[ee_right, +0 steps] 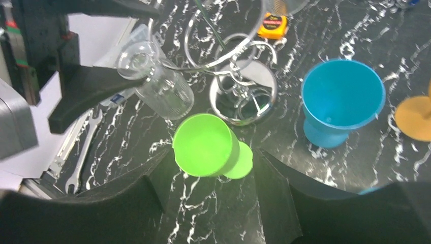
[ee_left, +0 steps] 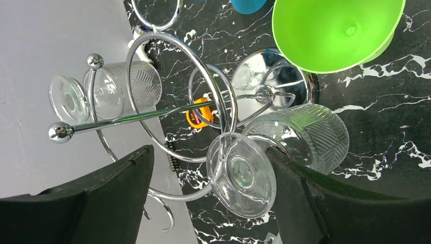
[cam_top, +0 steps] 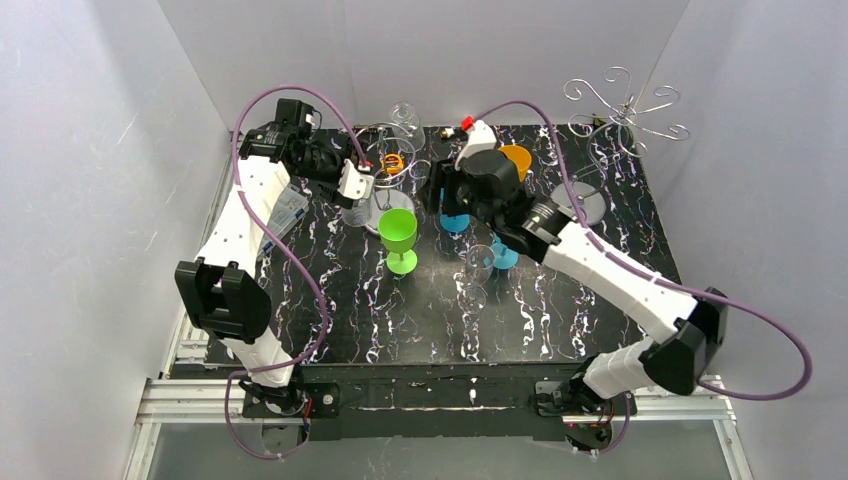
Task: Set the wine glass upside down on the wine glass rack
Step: Turn the wine glass upside down at the wine rack.
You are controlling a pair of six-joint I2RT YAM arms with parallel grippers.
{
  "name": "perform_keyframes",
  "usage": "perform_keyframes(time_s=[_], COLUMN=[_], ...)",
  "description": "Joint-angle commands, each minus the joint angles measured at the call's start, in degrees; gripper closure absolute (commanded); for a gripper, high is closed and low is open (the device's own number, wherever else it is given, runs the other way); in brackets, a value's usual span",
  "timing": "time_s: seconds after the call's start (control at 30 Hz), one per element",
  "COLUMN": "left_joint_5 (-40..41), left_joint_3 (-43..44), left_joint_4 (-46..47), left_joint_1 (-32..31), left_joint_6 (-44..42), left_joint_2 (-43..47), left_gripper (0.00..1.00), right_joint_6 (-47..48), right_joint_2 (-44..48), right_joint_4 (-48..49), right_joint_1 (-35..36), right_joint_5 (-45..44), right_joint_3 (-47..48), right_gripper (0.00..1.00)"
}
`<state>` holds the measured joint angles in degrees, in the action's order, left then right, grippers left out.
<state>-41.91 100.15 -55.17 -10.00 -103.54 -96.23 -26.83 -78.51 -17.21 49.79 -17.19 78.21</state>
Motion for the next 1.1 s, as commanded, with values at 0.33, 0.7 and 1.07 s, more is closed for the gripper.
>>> perform_keyframes(time_s=[0.33,0.7,1.07], left_joint_5=[0.3,-0.2,3.1], left_joint_3=[4.6,0.7,-2.4], left_joint_4=[-7.6,-1.0,4.9], left_joint_1=[-0.4,-0.4,-0.1], left_joint_6=[5.5,10.5,21.3], left_joint_2=[0.1,1.4,8.3], left_gripper=[0.16,0.14,0.08], right_joint_6=[-0.7,2.1,4.3], right_joint_2=[-13.7,-21.4,-16.9], right_joint_4=[7.2,5.2,1.1], right_joint_1=[-0.7,-1.7,-3.5], right_joint_5=[8.3,6.7,5.9], right_joint_3=[13.1,23.4,23.4], right_gripper=[0.35,0.35,0.31])
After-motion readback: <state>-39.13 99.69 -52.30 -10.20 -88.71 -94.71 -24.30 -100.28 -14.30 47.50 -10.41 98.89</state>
